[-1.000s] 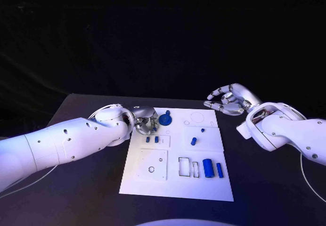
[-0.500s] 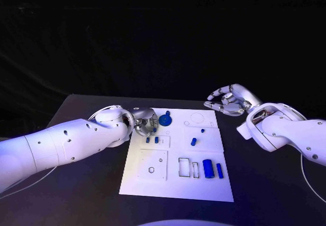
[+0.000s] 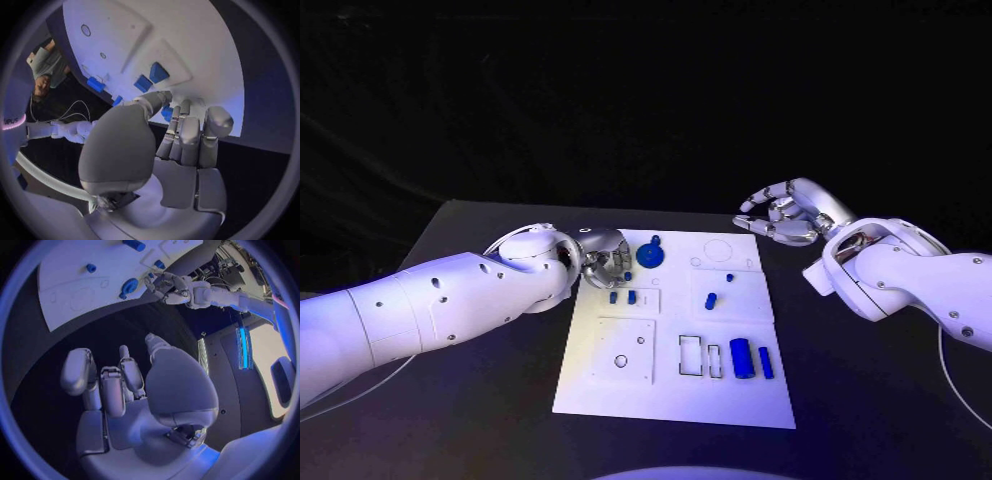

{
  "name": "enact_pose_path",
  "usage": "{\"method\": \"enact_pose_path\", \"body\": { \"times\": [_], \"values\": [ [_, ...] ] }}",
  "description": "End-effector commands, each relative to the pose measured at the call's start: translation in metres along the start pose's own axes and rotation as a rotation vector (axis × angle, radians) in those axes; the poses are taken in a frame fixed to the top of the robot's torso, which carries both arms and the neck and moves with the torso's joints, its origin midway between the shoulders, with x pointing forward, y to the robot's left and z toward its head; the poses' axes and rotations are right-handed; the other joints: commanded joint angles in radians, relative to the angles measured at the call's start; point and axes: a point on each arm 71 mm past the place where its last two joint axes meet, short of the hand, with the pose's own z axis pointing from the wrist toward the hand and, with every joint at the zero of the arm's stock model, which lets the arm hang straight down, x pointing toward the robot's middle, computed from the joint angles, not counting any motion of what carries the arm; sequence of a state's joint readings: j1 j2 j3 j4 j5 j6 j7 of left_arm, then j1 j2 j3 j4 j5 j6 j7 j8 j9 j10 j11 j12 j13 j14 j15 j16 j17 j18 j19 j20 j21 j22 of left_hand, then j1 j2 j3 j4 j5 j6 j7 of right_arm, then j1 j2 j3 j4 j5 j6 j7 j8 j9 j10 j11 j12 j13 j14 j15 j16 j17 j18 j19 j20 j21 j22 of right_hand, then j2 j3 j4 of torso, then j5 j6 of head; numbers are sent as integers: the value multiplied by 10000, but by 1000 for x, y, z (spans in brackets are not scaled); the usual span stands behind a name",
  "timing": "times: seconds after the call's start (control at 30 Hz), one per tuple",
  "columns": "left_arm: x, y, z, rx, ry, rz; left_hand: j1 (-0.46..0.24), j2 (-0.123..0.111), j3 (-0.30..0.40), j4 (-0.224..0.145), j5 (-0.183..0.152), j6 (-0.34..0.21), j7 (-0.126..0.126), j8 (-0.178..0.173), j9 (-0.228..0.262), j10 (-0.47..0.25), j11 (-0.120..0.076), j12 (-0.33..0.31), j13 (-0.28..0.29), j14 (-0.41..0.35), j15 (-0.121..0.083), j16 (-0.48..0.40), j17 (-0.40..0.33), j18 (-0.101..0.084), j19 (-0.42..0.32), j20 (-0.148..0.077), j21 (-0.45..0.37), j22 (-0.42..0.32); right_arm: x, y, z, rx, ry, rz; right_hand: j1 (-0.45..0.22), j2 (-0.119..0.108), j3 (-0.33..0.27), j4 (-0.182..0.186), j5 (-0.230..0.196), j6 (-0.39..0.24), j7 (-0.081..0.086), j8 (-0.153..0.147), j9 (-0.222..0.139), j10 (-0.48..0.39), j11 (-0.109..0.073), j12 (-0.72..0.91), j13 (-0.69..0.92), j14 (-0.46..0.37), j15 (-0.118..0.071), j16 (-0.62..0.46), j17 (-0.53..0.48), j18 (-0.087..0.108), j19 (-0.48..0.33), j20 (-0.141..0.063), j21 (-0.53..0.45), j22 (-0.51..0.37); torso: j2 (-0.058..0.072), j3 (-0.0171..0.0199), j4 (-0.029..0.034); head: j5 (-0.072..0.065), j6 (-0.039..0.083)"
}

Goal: Assemble the parts on the task board

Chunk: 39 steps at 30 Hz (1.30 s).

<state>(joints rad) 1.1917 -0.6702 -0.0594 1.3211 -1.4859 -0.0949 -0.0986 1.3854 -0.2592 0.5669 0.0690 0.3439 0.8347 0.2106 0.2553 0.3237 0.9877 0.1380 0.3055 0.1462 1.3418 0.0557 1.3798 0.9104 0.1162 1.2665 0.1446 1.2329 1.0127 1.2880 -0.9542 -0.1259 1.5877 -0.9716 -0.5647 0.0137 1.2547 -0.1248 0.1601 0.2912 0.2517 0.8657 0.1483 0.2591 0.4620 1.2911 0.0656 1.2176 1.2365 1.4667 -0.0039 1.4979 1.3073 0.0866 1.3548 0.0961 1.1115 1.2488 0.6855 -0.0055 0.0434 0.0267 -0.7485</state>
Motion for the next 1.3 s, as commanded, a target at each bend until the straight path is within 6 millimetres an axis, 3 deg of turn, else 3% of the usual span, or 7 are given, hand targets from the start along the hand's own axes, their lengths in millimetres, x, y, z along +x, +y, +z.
{"method": "enact_pose_path", "body": {
  "times": [0.03, 0.13, 0.17, 0.23, 0.33, 0.77, 1.3],
  "values": [
    [-2, 6, -2, -227, -256, 52, 55, -87, -44, -29, 25, -27, 11, -66, -17, -156, 25, -78, -24, -282, 9, -211, -447, 102, -195, 2, -182, -245, 3, -3, 1, 132, 532, -298, 468, 38, 99, -138, 7, -52, 0, 61, 24, -1748, -20, -2392, -2031, 322, -43, -474, 45, 394, -635, -12, -1321, -873, -14, -8, -4, 4, 46],
    [-7, 15, -5, -425, -733, -419, 179, 60, 67, -58, 45, 24, -5, -58, -17, -119, 9, -52, -14, -352, -1, -263, -586, 112, -209, 5, -202, -265, 5, -7, 2, 218, 1048, -615, 1521, 0, 923, -348, -209, 19, 41, 53, -13, -3178, 26, -5298, -4329, -194, -23, -1351, -1300, 667, -1446, -19, -3019, -1982, -29, -3, 9, -5, 84],
    [-9, 19, -7, -506, -922, -695, 242, 107, 124, -86, 51, 50, 1, -52, -16, -103, 6, -42, -12, -395, -8, -303, -712, 125, -238, -2, -237, -322, 7, -9, 2, 204, 1291, -818, 1717, -329, 1365, -294, -357, -19, 145, -33, -75, -3110, 199, -6554, -5452, -282, 71, -1605, -1632, 667, -1496, 32, -3247, -2121, -43, -3, 8, -3, 98],
    [-12, 26, -11, -651, -1187, -1249, 323, 122, 252, -148, 55, 182, -13, -8, -4, -204, 25, -103, -53, -599, -9, -471, -1156, 212, -501, -9, -516, -751, 10, -11, 2, 153, 1722, -1257, 1965, -510, 2004, -299, -430, 207, 219, -49, -124, -3003, 176, -7777, -6654, -241, 124, -1694, -1744, 645, -1365, 105, -3220, -2087, -36, 12, -11, -25, 134],
    [-18, 36, -16, -886, -1522, -2382, 368, 163, 357, -196, 44, 403, -93, 102, 34, -78, -31, -43, -48, -578, -44, -446, -1109, 203, -478, -32, -478, -690, 15, -15, 1, 30, 2193, -1995, 2004, -975, 2538, -433, -589, 452, 132, -160, -218, -2586, 207, -8869, -7952, -70, 161, -1523, -1469, 609, -1128, 122, -2956, -1862, -55, 4, -13, -85, 140],
    [-46, 57, -50, 779, -4258, -11736, -36, 533, 54, -22, -18, 854, -391, 434, 182, 668, -375, 673, 227, -2111, -298, -1810, -3907, 653, -2045, -251, -2293, -3058, 48, -17, -5, -1051, 2974, -5651, 1846, -1262, 3195, -880, -645, 968, -23, -259, -327, -1893, 140, -9815, -9307, 380, 73, -855, -416, 331, -349, -2, -1441, -734, -1, -5, -27, -712, 228],
    [-48, 43, -67, 1999, -4314, -13491, -77, 626, -269, -16, -8, 879, -461, 497, 221, 905, -475, 1033, 412, -2065, -376, -1776, -3855, 637, -1972, -311, -2423, -3114, 73, -8, 2, -1375, 2578, -6634, 1698, -1343, 3522, -1100, -1015, 944, 123, -462, -450, -1945, 289, -10285, -9926, 526, 187, -541, 77, 166, 41, 83, -576, -92, 1, -17, 21, -805, 112]
  ]
}}
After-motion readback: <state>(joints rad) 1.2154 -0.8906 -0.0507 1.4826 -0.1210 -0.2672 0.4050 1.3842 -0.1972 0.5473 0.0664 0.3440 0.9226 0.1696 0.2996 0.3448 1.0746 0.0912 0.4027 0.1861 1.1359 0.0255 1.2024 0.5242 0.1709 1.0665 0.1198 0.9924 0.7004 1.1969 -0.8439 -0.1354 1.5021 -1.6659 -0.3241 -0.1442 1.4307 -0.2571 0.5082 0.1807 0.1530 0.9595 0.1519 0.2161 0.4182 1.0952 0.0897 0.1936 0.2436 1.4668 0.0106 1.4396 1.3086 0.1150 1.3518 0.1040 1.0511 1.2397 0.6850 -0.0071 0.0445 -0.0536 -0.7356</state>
